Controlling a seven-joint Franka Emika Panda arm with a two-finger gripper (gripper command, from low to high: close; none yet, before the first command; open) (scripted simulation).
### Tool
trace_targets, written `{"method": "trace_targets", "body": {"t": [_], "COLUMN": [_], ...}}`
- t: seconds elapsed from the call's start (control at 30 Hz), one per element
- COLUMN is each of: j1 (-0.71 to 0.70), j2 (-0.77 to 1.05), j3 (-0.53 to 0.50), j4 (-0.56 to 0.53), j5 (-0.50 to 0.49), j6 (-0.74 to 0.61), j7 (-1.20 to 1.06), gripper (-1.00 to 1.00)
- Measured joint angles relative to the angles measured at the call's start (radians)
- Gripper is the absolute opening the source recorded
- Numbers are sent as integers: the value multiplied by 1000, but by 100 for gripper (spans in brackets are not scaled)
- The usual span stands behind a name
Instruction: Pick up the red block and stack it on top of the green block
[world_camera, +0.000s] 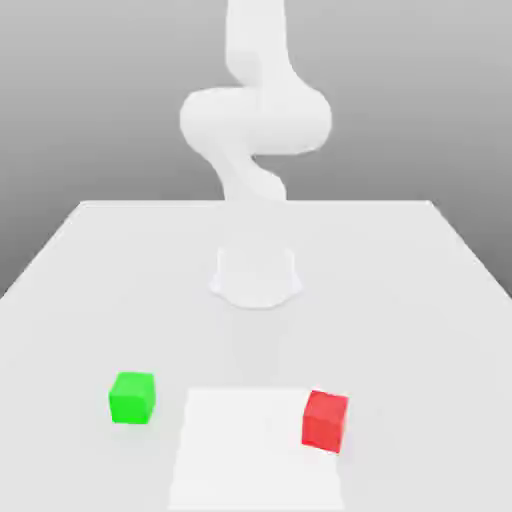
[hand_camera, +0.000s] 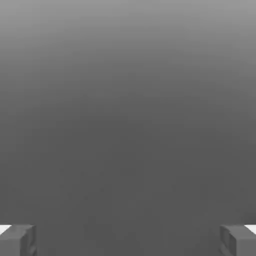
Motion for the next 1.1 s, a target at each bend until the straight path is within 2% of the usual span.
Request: {"method": "trace_targets", "body": {"t": [0.6, 0.73, 0.87, 0.9, 1.1], "j1": [-10, 13, 69, 81, 88], "j2": [662, 807, 952, 977, 989], "j3": [189, 177, 102, 86, 79], "j4": [-335, -370, -352, -348, -346], "j5": [-28, -66, -151, -165, -171], "j6": [369, 466, 585, 606, 618], "j7": [436, 519, 586, 597, 602], "gripper": [0, 0, 0, -100, -100]}}
